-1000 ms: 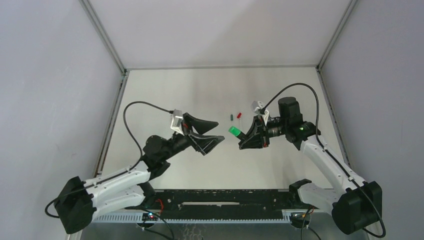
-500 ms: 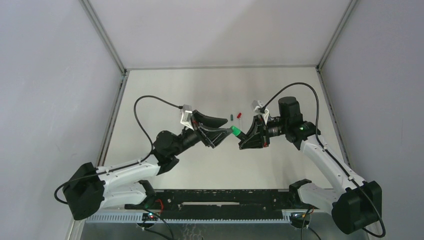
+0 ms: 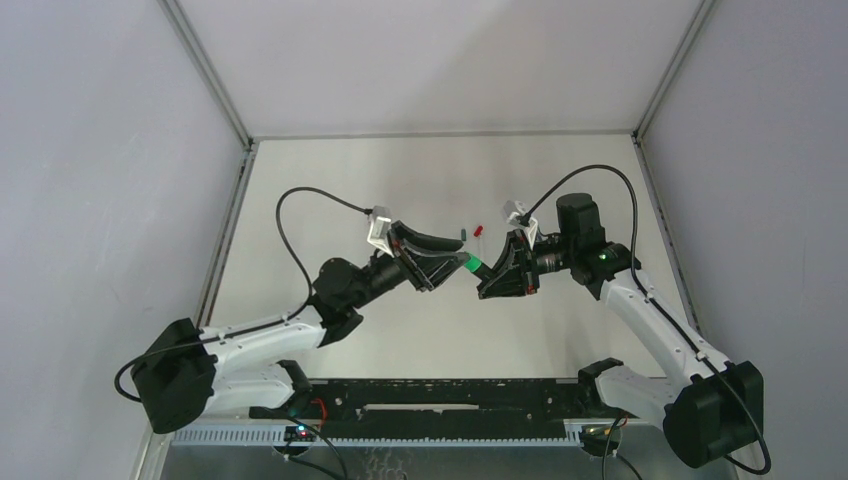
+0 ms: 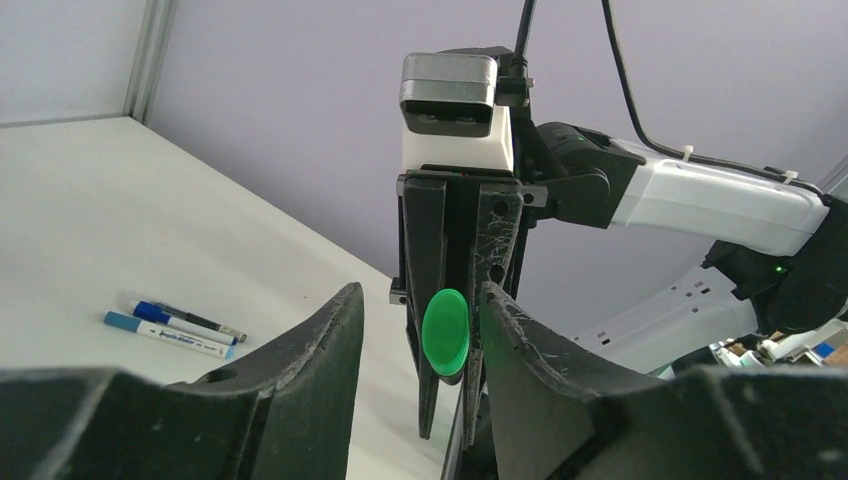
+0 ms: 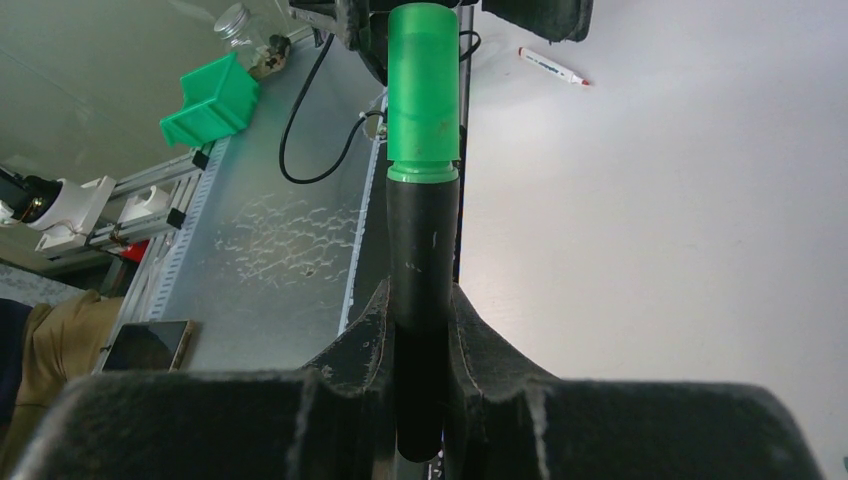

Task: Insert the pens into the pen caps
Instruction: Press the pen cap onto the pen.

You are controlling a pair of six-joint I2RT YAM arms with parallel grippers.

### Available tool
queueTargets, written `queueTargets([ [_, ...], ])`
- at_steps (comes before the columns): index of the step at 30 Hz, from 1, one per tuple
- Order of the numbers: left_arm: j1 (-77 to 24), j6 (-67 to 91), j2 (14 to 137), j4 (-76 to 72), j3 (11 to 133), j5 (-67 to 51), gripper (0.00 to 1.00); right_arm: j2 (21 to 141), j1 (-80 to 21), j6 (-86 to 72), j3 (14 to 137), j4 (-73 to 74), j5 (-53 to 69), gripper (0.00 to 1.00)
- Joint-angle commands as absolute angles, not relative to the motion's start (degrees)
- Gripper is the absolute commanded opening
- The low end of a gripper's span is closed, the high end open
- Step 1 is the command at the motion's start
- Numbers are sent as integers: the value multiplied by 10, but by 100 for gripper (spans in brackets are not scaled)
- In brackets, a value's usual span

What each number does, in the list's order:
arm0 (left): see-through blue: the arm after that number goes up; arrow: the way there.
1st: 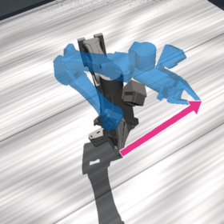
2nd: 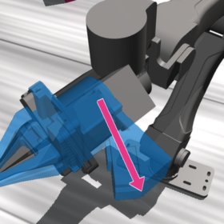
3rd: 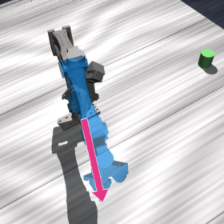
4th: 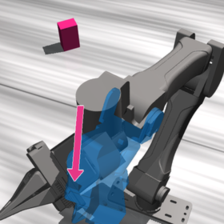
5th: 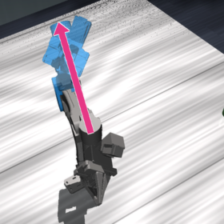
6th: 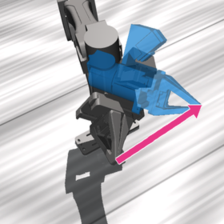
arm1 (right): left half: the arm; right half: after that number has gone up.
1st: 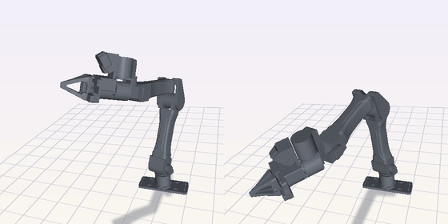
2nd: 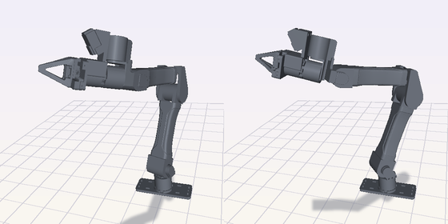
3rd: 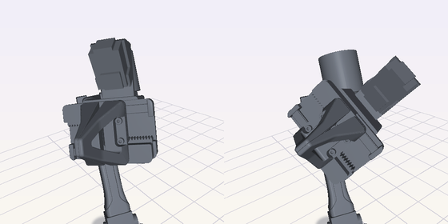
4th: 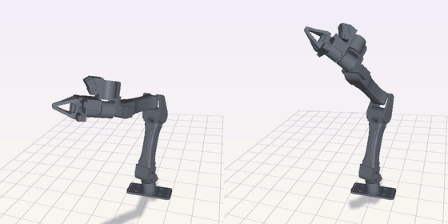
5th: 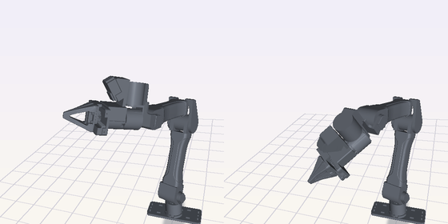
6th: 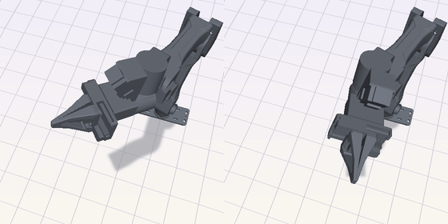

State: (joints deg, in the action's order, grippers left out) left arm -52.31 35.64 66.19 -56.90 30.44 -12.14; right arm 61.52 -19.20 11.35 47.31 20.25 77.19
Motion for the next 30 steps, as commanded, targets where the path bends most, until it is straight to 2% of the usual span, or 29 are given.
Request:
queueTargets([
  [1, -532, 366, 667, -593, 339, -123, 50, 616, -187, 103, 491, 182, 778, 0],
  [6, -538, 366, 668, -593, 338, -118, 48, 614, -185, 101, 491, 181, 775, 0],
  [11, -543, 367, 670, -593, 340, -113, 40, 614, -185, 99, 491, 181, 770, 0],
  [25, -550, 371, 677, -593, 352, -106, 34, 614, -185, 98, 491, 181, 762, 0],
  [30, -552, 375, 681, -593, 354, -106, 20, 613, -185, 99, 491, 181, 760, 0],
])
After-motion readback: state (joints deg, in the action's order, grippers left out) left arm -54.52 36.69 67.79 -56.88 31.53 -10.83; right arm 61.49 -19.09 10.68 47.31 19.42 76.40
